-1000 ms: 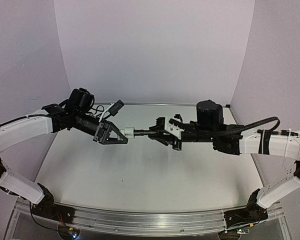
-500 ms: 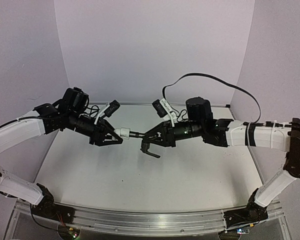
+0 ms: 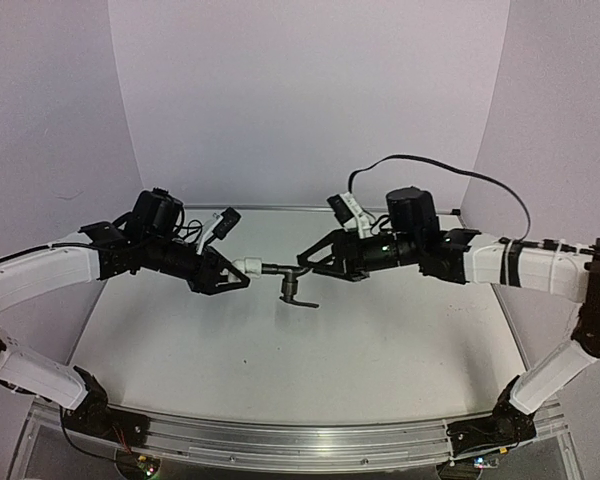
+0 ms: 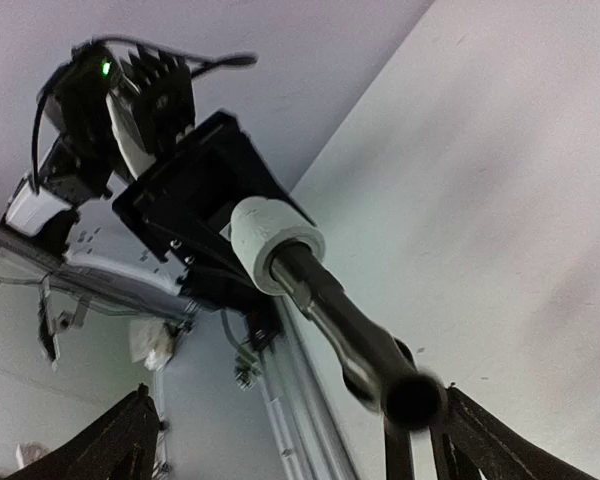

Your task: Install the water faucets

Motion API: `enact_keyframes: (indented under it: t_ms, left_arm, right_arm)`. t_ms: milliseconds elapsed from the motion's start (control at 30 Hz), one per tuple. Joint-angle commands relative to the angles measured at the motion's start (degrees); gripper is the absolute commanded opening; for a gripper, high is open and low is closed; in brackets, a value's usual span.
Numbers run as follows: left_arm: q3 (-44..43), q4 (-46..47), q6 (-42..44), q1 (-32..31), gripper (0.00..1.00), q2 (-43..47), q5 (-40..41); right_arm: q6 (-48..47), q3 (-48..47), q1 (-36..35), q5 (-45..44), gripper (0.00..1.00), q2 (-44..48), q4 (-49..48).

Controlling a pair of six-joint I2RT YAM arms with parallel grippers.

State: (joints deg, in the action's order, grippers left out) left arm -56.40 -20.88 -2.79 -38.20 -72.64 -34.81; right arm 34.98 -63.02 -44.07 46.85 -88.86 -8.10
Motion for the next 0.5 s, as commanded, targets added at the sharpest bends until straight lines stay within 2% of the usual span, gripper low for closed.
enact_keyframes:
  t_ms: [0,67,167,300,400,467]
  left_arm:
    - [4.38,6.82,-9.76,4.57,0.0,-0.81,5.48]
    - [7.34,6.82,-15.67,9.13,0.0,-0.44,5.91]
    - [12.72,8.8,-24.09,18.98,0.0,1.15,3.2]
    - [18.91,15.66,-34.78,27.98,0.0,3.24,1.53]
    - [25.06,23.59,-45.56,34.36,0.0,1.81,-1.77]
    - [26.73,25.08,-49.1,37.17,0.0,0.32,-2.34]
  right_arm:
    - [-10.39,1.33,5.13,-22.95,0.98,10.8,16.71]
    - [-12.2,2.18,5.69,-35.11,0.98,14.29,21.05]
    - [-11.44,3.8,5.84,-44.98,0.98,19.97,22.84]
    - [-13.05,5.98,5.84,-48.06,0.98,25.58,22.95]
    - [-9.86,7.1,5.84,-50.36,0.98,28.09,22.95]
    - [-7.71,7.72,5.84,-51.08,0.98,29.5,23.01]
